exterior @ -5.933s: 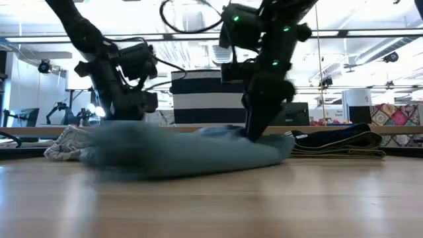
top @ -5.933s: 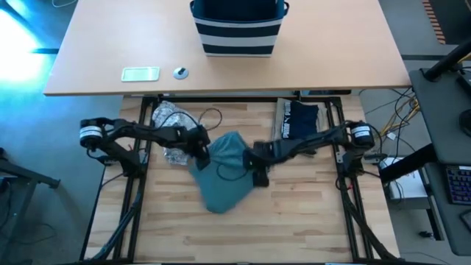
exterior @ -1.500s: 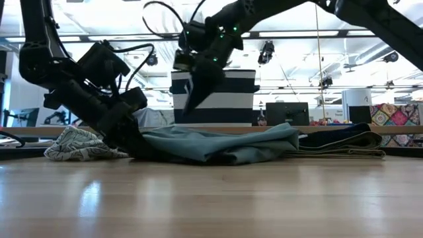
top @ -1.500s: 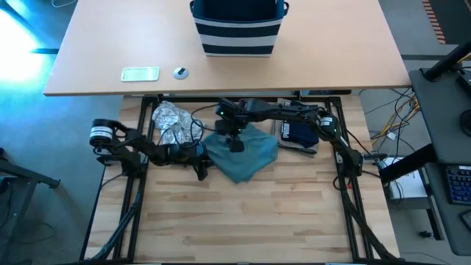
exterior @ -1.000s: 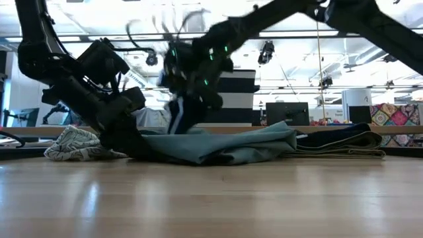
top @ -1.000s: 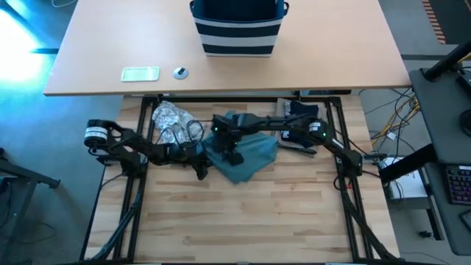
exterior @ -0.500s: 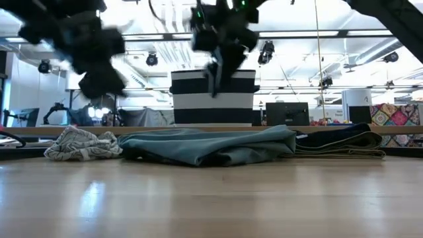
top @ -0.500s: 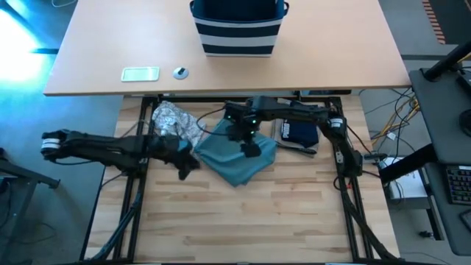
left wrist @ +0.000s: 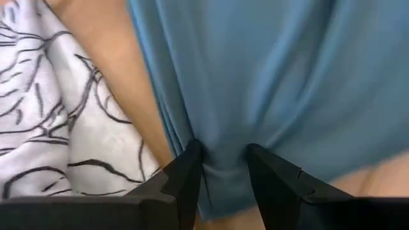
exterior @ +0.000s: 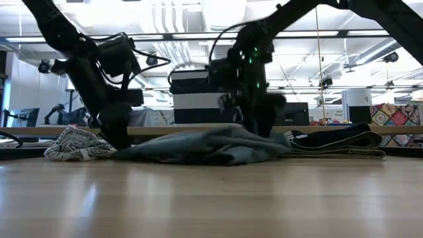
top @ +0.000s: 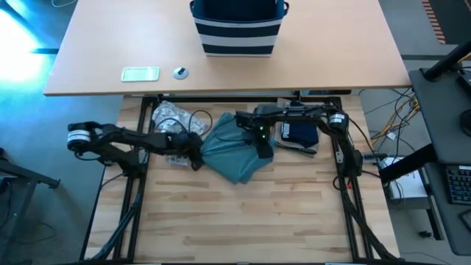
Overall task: Fold Laundry from Bin
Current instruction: Fold the blue pants
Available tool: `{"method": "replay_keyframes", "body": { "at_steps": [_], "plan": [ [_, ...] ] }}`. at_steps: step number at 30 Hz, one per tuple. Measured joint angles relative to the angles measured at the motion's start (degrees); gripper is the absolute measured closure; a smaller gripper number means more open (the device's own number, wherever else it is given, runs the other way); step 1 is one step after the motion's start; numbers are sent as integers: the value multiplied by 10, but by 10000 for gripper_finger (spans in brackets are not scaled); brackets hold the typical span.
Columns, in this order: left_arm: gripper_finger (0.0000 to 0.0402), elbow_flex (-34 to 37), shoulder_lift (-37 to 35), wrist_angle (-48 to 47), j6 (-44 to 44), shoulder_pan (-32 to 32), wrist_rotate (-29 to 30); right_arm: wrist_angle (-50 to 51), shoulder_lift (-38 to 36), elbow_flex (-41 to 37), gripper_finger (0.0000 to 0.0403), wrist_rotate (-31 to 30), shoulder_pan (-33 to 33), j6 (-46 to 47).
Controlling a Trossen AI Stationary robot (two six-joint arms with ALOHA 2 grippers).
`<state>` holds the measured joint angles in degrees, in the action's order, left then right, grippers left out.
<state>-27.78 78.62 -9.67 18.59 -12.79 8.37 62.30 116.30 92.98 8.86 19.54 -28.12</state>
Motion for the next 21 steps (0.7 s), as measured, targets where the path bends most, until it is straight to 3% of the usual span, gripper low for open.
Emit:
{"method": "replay_keyframes", "body": {
  "at_steps": [3,7,12,15,21],
  "plan": [
    [286,-5,20,-10,10,12,-17,-68,0,-24,188,-95,7,-16],
    [286,-26,-6,-60,33,19,-66,-86,-18,-9,188,-121,16,-18],
    [286,-115,-66,-150,40,6,-85,-69,-114,-4,188,-112,11,15],
    [286,-176,-67,-157,36,-22,-82,-56,-174,-12,188,-76,19,85],
    [286,-283,68,-57,-17,-131,-58,-170,-253,-93,188,-26,32,218]
  ]
}}
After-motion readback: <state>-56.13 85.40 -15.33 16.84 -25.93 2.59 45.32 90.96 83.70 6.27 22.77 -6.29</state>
